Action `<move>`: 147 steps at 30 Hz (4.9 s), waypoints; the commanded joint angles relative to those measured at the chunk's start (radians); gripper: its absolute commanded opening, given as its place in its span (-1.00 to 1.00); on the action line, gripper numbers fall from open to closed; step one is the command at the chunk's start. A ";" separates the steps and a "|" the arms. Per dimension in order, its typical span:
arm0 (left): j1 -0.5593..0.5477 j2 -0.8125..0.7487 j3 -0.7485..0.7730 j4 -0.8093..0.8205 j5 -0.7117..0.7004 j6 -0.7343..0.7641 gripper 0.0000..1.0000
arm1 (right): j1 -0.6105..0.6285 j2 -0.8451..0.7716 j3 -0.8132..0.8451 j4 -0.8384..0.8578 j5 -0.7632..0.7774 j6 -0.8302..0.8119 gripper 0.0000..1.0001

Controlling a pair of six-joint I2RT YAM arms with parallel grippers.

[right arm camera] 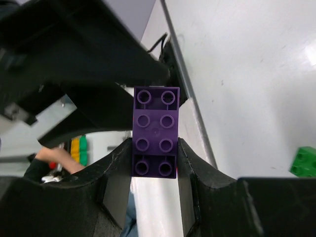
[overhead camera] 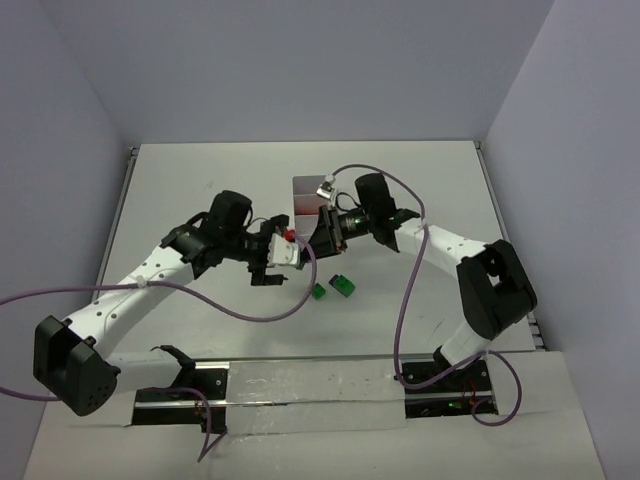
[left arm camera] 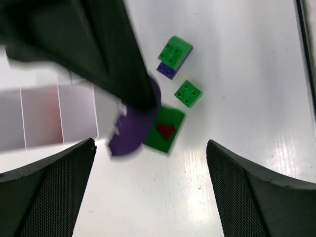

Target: Sort the legos into containers by color

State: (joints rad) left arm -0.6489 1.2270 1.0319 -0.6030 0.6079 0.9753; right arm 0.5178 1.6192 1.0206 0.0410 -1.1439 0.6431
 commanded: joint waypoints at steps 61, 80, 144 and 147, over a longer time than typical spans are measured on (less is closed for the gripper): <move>0.281 0.072 -0.111 1.207 0.403 -1.905 -0.33 | -0.085 -0.130 0.142 0.436 0.012 0.283 -1.00; 0.383 -0.028 -0.234 0.883 0.438 -1.634 -1.00 | -0.206 -0.025 0.396 -0.042 0.107 -0.114 -1.00; 0.422 -0.115 -0.242 0.708 0.351 -1.448 -1.00 | -0.021 0.648 1.303 -1.021 0.990 -0.605 -0.11; 0.423 -0.111 -0.240 0.706 0.351 -1.447 -1.00 | -0.021 0.651 1.313 -1.018 0.992 -0.602 -0.02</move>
State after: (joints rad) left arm -0.2327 1.1389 0.7895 0.0925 0.9602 -0.4671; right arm 0.5036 2.2708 2.2755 -1.0005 -0.1580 0.0367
